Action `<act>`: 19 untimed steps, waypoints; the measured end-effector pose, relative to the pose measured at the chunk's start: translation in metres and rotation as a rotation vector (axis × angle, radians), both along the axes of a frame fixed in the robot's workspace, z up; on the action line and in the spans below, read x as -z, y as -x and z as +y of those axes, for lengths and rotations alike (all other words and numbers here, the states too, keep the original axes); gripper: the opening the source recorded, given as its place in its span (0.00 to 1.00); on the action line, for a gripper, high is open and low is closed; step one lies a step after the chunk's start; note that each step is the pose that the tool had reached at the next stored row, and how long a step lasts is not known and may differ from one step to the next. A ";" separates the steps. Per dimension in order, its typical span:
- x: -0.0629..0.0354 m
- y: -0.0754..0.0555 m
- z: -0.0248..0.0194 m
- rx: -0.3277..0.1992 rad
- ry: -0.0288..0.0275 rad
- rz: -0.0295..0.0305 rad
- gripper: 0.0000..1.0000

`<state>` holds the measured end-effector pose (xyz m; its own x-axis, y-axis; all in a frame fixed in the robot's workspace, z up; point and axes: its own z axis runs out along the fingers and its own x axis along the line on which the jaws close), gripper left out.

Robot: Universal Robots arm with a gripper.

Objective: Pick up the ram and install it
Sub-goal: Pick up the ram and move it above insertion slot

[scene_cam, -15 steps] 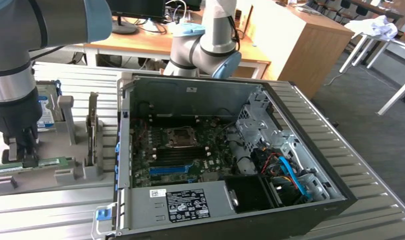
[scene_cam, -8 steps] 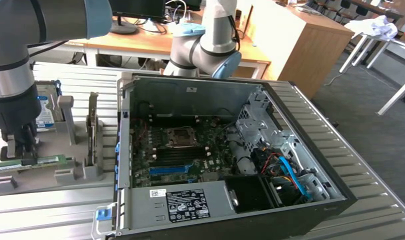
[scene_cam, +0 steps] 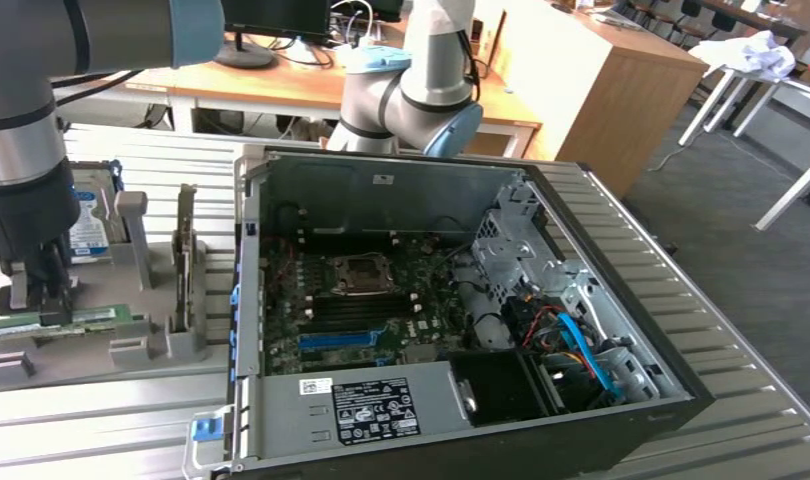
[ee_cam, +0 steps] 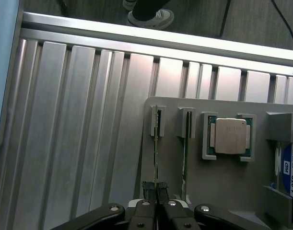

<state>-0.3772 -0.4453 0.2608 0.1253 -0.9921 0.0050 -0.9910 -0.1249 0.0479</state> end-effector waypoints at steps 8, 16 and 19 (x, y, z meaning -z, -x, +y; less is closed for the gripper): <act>-0.0069 0.000 0.0000 0.000 0.0001 -0.0001 0.13; -0.0133 0.000 0.0000 0.000 0.0004 0.0000 0.13; -0.0157 0.000 0.0000 0.000 0.0005 -0.0001 0.13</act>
<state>-0.3772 -0.4453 0.2765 0.1253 -0.9921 0.0055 -0.9910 -0.1249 0.0479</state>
